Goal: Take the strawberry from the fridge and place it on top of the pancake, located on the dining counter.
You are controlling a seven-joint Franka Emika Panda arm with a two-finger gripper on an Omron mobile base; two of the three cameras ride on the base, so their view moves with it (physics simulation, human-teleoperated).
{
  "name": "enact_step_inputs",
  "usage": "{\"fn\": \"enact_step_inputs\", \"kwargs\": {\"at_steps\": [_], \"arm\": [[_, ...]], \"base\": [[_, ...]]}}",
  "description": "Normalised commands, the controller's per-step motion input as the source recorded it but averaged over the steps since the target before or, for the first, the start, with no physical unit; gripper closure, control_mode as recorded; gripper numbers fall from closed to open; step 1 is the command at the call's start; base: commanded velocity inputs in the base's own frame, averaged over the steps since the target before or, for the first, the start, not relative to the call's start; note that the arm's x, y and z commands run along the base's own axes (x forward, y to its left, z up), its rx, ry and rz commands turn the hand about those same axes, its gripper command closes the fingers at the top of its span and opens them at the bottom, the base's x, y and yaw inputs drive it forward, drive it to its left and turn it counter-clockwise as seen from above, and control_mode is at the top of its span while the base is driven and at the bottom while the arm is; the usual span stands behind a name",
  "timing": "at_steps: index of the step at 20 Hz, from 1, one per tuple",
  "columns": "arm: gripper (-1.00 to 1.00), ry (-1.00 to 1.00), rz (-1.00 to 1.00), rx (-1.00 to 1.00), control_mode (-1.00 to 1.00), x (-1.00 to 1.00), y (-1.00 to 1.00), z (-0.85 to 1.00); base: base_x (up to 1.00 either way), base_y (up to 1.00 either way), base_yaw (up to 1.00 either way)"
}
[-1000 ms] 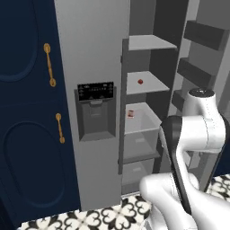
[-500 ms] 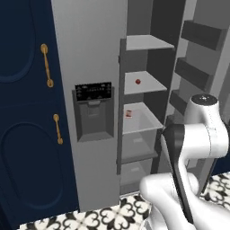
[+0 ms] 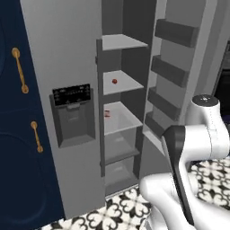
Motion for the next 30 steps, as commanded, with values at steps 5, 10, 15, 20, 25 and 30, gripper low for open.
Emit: {"fn": "enact_step_inputs", "kwargs": {"at_steps": [5, 10, 15, 20, 25, 30], "arm": [[-1.00, 0.00, 0.00, 0.00, 1.00, 0.00, 0.00, 0.00], [-1.00, 0.00, 0.00, 0.00, 1.00, 0.00, 0.00, 0.00], [-1.00, 0.00, 0.00, 0.00, 1.00, 0.00, 0.00, 0.00], [-1.00, 0.00, 0.00, 0.00, 1.00, 0.00, 0.00, 0.00], [-1.00, 0.00, 0.00, 0.00, 1.00, 0.00, 0.00, 0.00], [-1.00, 0.00, 0.00, 0.00, 1.00, 0.00, 0.00, 0.00]], "base": [[0.76, 0.00, 0.01], [0.72, 0.03, 0.00], [0.68, 0.00, 0.00], [0.34, -0.05, 0.14], [0.31, -0.18, 0.16], [0.51, -0.35, 0.16]]}}
